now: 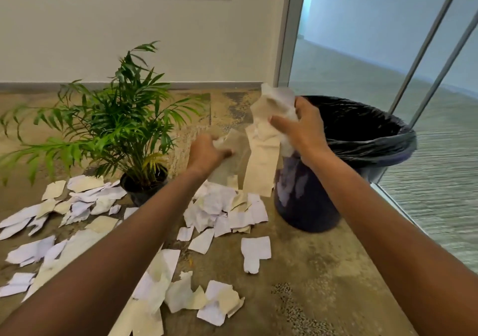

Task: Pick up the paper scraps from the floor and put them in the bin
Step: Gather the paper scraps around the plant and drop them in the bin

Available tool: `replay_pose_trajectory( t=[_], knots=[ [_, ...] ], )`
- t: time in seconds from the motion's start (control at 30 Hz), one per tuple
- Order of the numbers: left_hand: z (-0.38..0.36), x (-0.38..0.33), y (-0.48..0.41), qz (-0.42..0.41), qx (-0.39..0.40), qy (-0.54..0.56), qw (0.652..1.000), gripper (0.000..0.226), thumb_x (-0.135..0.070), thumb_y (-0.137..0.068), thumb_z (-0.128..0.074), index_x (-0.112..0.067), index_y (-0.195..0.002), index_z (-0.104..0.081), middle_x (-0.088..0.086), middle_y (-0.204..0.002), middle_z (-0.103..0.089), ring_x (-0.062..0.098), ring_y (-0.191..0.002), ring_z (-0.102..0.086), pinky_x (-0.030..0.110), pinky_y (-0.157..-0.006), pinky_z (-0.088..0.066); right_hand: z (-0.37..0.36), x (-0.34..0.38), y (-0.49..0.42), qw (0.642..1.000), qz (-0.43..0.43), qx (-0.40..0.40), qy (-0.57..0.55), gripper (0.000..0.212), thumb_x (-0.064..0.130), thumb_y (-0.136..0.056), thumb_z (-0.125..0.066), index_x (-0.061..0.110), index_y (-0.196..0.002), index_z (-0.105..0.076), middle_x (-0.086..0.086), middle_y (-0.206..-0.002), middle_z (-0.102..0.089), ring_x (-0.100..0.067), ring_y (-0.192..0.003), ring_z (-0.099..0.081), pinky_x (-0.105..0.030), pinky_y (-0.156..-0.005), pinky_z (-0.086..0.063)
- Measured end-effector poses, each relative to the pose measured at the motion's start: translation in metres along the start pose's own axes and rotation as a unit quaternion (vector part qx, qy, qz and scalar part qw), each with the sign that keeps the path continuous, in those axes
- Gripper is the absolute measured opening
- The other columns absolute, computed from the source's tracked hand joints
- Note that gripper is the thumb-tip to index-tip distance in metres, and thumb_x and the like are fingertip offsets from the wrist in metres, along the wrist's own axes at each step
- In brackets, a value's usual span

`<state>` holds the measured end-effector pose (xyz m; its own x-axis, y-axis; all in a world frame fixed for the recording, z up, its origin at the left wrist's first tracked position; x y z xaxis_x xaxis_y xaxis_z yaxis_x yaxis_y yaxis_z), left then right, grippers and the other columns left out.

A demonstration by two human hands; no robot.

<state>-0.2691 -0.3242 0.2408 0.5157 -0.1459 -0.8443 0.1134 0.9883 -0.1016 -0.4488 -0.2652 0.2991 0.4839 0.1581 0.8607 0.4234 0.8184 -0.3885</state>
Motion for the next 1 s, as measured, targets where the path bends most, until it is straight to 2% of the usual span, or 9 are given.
replay_pose_trajectory(
  t=[0.07,0.17,0.27,0.5,0.6,0.73,0.8,0.9,1.0],
  knots=[
    [-0.004,-0.031,-0.005,-0.005,-0.023,0.068,0.997,0.05,-0.011,-0.079,-0.073,0.002,-0.123,-0.053,0.022,-0.123,-0.059,0.036,-0.111,-0.058,0.048,-0.095,-0.05,0.023,0.01,-0.011,0.999,0.002,-0.042,-0.014,0.036,0.01,-0.08,-0.069,0.001,-0.113,-0.057,-0.015,-0.111,-0.065,-0.024,-0.094,-0.062,-0.033,-0.078,-0.051],
    [-0.018,-0.071,-0.013,-0.024,-0.031,0.116,0.993,0.049,-0.012,-0.082,-0.071,-0.001,-0.125,-0.052,0.02,-0.125,-0.058,0.034,-0.112,-0.058,0.04,-0.095,-0.05,0.057,0.014,-0.027,0.993,-0.019,-0.1,-0.064,0.033,0.008,-0.081,-0.067,0.0,-0.111,-0.056,-0.017,-0.113,-0.064,-0.03,-0.101,-0.062,-0.044,-0.09,-0.052],
    [-0.039,-0.102,-0.02,-0.035,-0.036,0.145,0.988,0.044,-0.012,-0.083,-0.069,0.001,-0.123,-0.054,0.019,-0.125,-0.06,0.032,-0.111,-0.059,0.036,-0.091,-0.049,0.087,0.005,-0.039,0.982,-0.04,-0.162,-0.085,0.032,0.008,-0.081,-0.067,-0.001,-0.109,-0.055,-0.017,-0.113,-0.063,-0.031,-0.101,-0.062,-0.044,-0.089,-0.052],
    [-0.11,-0.125,-0.036,0.043,0.001,0.278,0.959,0.042,-0.01,-0.086,-0.065,0.0,-0.125,-0.052,0.02,-0.125,-0.06,0.032,-0.113,-0.059,0.041,-0.098,-0.049,0.132,-0.053,-0.045,0.948,-0.111,-0.28,-0.103,0.035,0.009,-0.082,-0.067,0.001,-0.114,-0.055,-0.015,-0.119,-0.061,-0.028,-0.105,-0.059,-0.037,-0.09,-0.049],
    [-0.135,-0.133,-0.035,0.013,0.045,0.253,0.966,0.04,-0.008,-0.09,-0.06,-0.002,-0.128,-0.05,0.019,-0.131,-0.055,0.033,-0.115,-0.056,0.039,-0.096,-0.048,0.141,-0.074,-0.04,0.942,-0.126,-0.304,-0.071,0.035,0.01,-0.086,-0.062,0.002,-0.118,-0.051,-0.014,-0.122,-0.06,-0.029,-0.109,-0.058,-0.034,-0.089,-0.046],
    [-0.161,-0.131,-0.031,0.011,0.147,0.124,0.981,0.061,-0.032,-0.095,-0.051,-0.011,-0.146,-0.026,0.015,-0.153,-0.019,0.036,-0.134,-0.035,0.046,-0.111,-0.035,0.139,-0.088,-0.037,0.952,-0.147,-0.266,0.027,0.042,0.022,-0.09,-0.056,0.01,-0.128,-0.044,-0.014,-0.133,-0.05,-0.028,-0.119,-0.051,-0.03,-0.094,-0.04],
    [-0.159,-0.134,-0.03,-0.02,0.155,0.075,0.985,0.063,-0.036,-0.097,-0.045,-0.01,-0.148,-0.018,0.014,-0.157,-0.008,0.035,-0.141,-0.024,0.045,-0.117,-0.026,0.135,-0.088,-0.034,0.956,-0.154,-0.239,0.074,0.046,0.026,-0.091,-0.054,0.014,-0.133,-0.04,-0.016,-0.139,-0.042,-0.03,-0.126,-0.044,-0.029,-0.101,-0.034],
    [-0.142,-0.152,-0.021,-0.144,0.119,0.043,0.981,0.05,-0.026,-0.099,-0.043,-0.007,-0.143,-0.032,0.015,-0.152,-0.026,0.029,-0.139,-0.031,0.038,-0.116,-0.027,0.125,-0.076,-0.028,0.964,-0.112,-0.21,0.116,0.044,0.023,-0.092,-0.051,0.016,-0.134,-0.039,-0.015,-0.14,-0.039,-0.029,-0.131,-0.038,-0.025,-0.103,-0.03],
    [-0.121,-0.152,-0.007,-0.232,0.09,0.036,0.968,0.036,-0.015,-0.098,-0.043,-0.006,-0.132,-0.049,0.014,-0.137,-0.048,0.024,-0.129,-0.044,0.036,-0.112,-0.034,0.108,-0.05,-0.013,0.966,0.011,-0.213,0.143,0.035,0.014,-0.092,-0.049,0.012,-0.127,-0.048,-0.014,-0.132,-0.046,-0.026,-0.125,-0.042,-0.014,-0.095,-0.027]
  ],
)
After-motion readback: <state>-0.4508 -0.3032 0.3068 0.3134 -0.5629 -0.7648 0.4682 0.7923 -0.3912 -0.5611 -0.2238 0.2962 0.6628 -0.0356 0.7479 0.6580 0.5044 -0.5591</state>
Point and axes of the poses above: each hand's wrist, its own y-axis away from the middle knuckle, its own z-axis out of the back of the hand, x = y × z, the point moved 7 cm from there along -y, towards the middle knuckle
